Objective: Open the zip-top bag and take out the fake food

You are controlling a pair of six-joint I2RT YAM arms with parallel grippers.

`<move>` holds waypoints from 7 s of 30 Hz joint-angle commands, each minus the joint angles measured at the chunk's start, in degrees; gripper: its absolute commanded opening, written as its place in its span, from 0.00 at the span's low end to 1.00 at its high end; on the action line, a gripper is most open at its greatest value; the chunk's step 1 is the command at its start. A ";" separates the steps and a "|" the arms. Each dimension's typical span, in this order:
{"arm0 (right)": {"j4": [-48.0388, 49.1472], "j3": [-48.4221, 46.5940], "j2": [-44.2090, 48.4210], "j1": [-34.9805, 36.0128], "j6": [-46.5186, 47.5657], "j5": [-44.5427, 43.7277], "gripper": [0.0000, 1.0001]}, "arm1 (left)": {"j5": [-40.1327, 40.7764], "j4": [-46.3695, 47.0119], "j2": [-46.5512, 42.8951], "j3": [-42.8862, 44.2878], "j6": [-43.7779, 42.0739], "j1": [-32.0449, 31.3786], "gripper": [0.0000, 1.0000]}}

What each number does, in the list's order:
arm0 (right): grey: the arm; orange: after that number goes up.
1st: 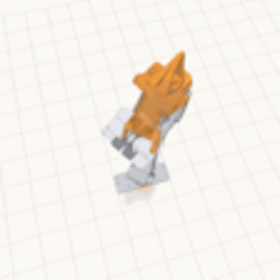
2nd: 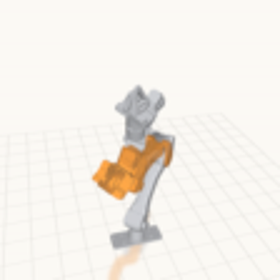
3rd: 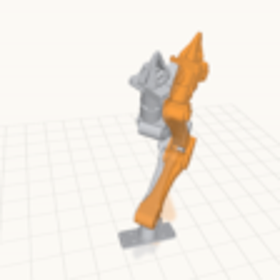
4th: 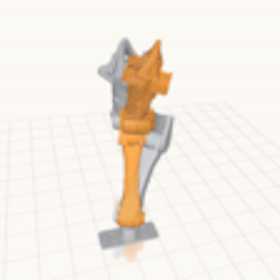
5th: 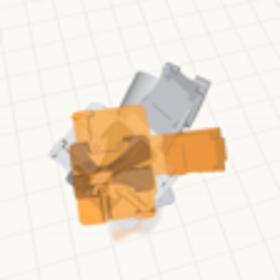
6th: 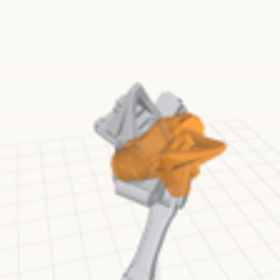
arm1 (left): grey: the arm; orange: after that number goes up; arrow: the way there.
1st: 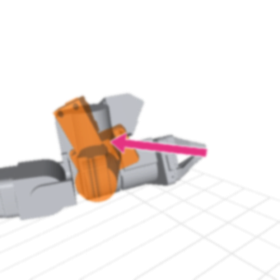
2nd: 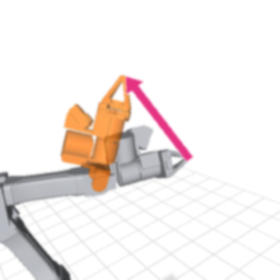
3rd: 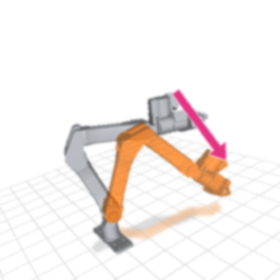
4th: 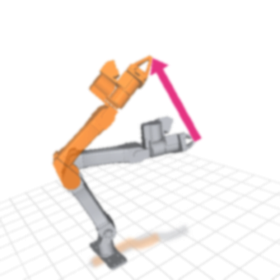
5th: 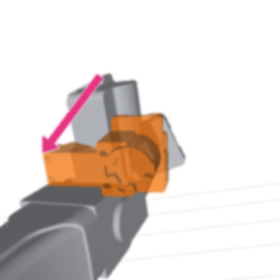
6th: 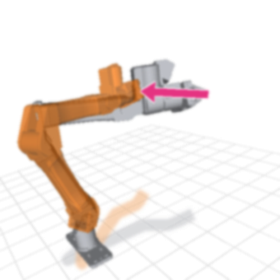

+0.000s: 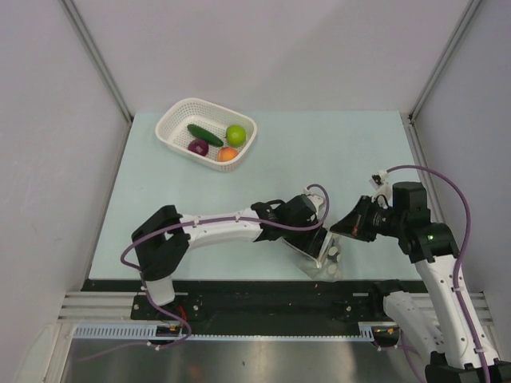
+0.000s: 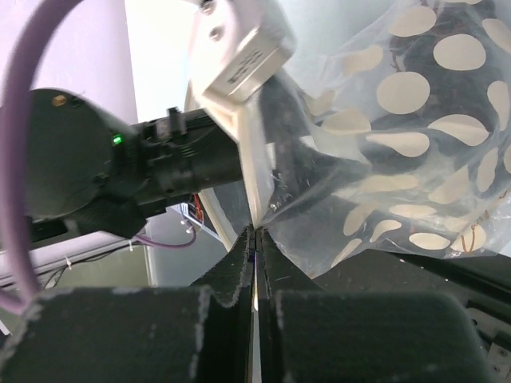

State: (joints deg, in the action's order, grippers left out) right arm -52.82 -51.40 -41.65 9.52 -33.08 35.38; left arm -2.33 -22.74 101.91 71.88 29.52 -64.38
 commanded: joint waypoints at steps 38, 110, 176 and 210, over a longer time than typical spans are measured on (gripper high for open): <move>-8.35 1.30 4.82 -1.70 7.15 -8.92 0.00 | -9.88 10.52 -18.66 -5.16 -3.33 -0.92 0.15; -7.92 -0.90 -1.07 -1.87 3.46 -17.53 0.00 | -15.07 30.65 34.33 33.07 36.84 61.74 0.75; -4.40 -5.99 3.07 0.59 3.64 -12.61 0.00 | -4.36 2.88 -2.42 10.38 36.66 4.44 0.29; 6.07 -1.87 0.25 3.58 -2.43 -3.82 0.00 | -0.66 1.03 0.48 5.56 27.08 6.72 0.48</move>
State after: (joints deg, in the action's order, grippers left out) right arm -43.62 -54.74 -43.79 13.78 -35.99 33.32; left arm -1.26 -21.71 99.57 76.93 58.33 -57.58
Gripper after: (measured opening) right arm 0.007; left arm 0.454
